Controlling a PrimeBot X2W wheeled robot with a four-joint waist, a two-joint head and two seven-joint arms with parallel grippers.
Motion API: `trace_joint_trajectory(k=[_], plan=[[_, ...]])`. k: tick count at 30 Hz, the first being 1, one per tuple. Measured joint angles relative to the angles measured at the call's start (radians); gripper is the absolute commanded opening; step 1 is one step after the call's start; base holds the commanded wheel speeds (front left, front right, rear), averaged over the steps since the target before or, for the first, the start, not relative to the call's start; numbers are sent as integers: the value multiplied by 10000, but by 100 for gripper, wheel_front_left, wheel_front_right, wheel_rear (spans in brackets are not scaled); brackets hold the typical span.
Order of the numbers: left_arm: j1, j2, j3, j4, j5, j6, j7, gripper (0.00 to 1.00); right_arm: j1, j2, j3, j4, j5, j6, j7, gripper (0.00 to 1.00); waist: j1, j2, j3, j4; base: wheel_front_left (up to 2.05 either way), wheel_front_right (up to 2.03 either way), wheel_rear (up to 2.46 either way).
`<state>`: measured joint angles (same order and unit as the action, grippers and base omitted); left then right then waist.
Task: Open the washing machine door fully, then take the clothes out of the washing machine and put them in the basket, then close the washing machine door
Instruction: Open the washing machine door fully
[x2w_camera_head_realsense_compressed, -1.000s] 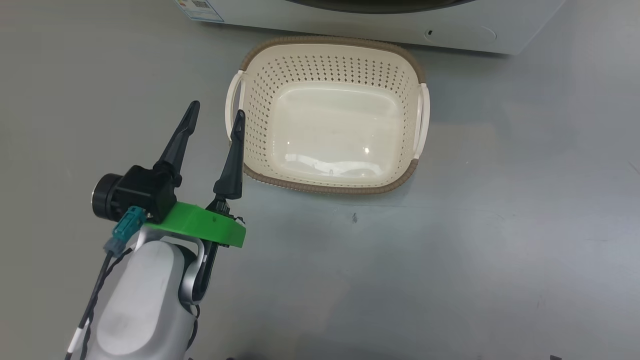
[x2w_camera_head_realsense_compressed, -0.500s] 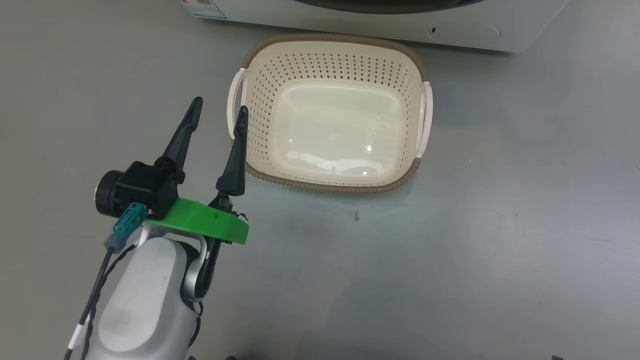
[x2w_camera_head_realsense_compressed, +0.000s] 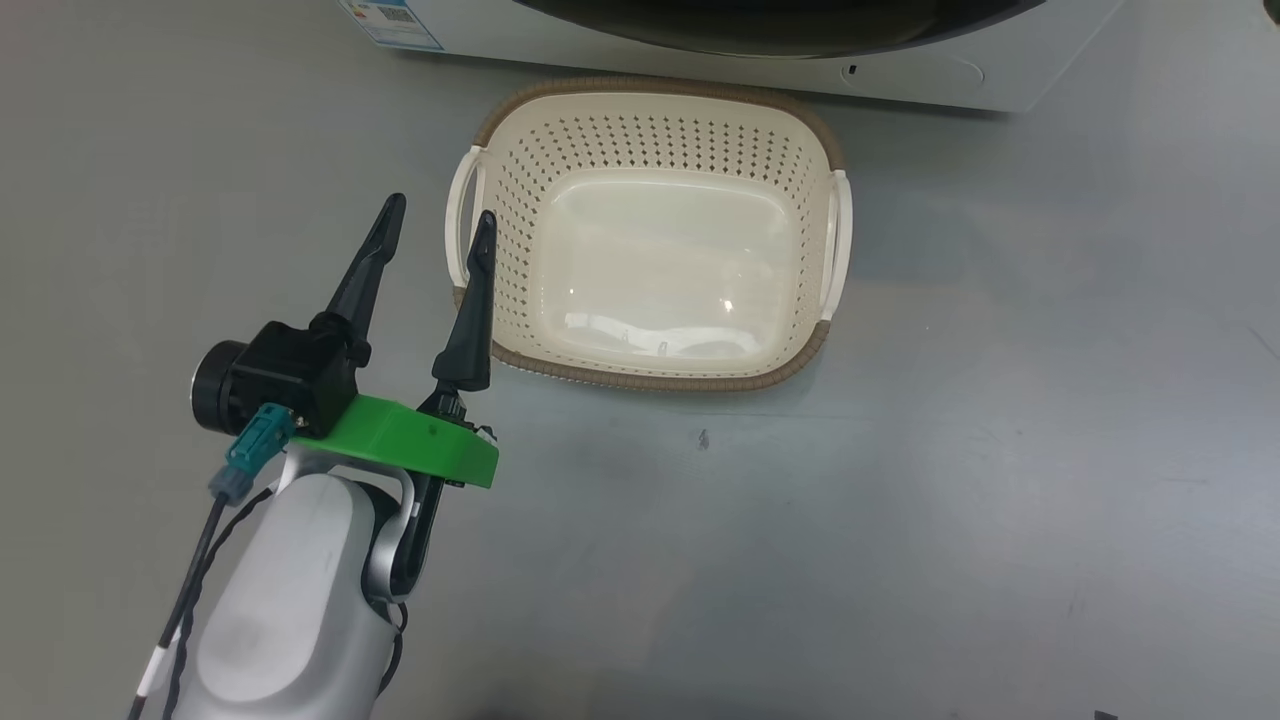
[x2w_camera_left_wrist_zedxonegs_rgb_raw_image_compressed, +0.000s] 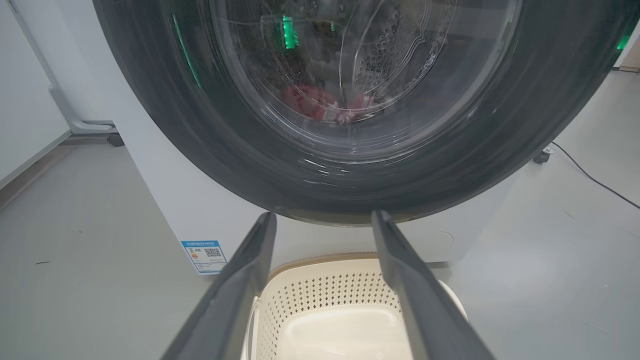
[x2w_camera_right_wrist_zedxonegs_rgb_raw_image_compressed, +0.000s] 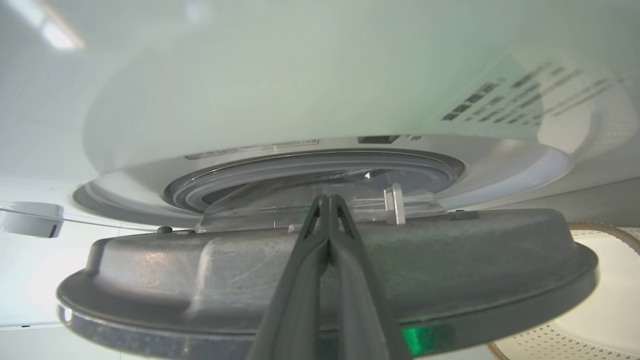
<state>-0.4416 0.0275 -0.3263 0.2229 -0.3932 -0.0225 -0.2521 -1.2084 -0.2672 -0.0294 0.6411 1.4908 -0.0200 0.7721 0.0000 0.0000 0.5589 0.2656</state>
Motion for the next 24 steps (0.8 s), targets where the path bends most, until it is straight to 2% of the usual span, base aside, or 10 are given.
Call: trace_joint_trajectory(k=[6,8,14,24], plan=[[-1,0,2,59,0,2,0,100,142,-40,36,10,144,33,418,0,0,0,-81,-78,0,0,0],[0,0,6,136,0,2,-2,100,324,-58,63,21,196,188,545,0,0,0,-140,-98,0,0,0],[12,-2,-36,284,2,2,0,100,932,-79,205,81,270,380,976,0,0,0,-396,-136,0,0,0],[105,-2,-77,514,121,2,0,100,1719,228,403,100,491,759,1488,0,0,0,-905,-239,0,0,0]])
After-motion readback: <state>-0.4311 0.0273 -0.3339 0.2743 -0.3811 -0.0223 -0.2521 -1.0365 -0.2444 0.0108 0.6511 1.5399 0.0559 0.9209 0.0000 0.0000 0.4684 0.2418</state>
